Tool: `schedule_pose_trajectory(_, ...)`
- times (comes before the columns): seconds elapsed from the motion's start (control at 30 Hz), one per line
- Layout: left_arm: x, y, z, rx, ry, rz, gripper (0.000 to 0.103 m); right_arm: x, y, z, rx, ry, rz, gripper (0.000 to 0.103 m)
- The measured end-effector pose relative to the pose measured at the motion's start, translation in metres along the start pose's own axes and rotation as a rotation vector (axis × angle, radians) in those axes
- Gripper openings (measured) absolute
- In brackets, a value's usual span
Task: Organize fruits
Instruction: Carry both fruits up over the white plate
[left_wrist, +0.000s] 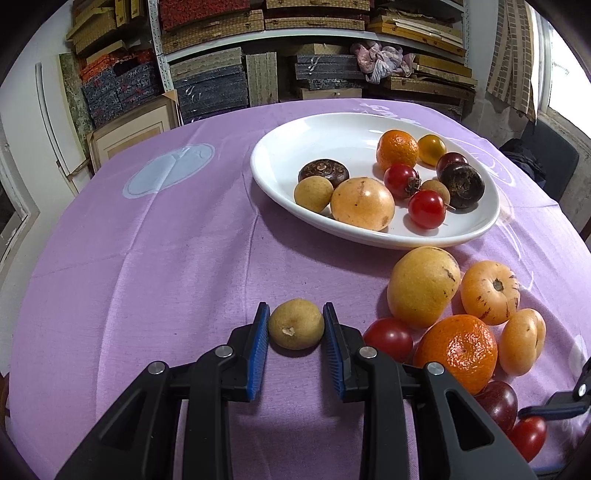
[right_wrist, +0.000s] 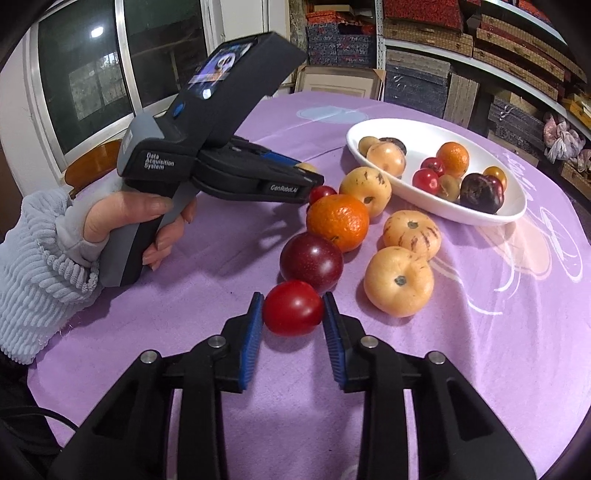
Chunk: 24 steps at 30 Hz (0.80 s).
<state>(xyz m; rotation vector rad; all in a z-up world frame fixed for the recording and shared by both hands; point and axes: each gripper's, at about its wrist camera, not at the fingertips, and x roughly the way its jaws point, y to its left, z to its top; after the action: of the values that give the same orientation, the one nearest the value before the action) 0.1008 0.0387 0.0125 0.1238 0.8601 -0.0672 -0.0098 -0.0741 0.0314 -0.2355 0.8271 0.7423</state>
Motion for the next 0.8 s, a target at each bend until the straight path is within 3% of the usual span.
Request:
schedule_pose_trajectory(0.07,-0.003,0.001,0.0,-0.004,-0.013,-0.001,0.03,-0.013,-0.013,0.004,0.044,-0.046,0.0,0.031)
schedule_pose_trajectory(0.27,-0.013,0.001,-0.001,-0.011,-0.058,0.013,0.029,-0.04,-0.068,0.008,0.198,-0.148,-0.109,0.032)
schedule_pose_trajectory(0.53,-0.025,-0.002,-0.002,-0.011,-0.11,0.047,0.029,-0.04,-0.099,0.006,0.256,-0.154,-0.184,0.031)
schedule_pose_trajectory(0.8,-0.03,-0.006,-0.003,0.0,-0.14,0.078,0.029,-0.029,-0.103,-0.001,0.268,-0.12,-0.19,0.031)
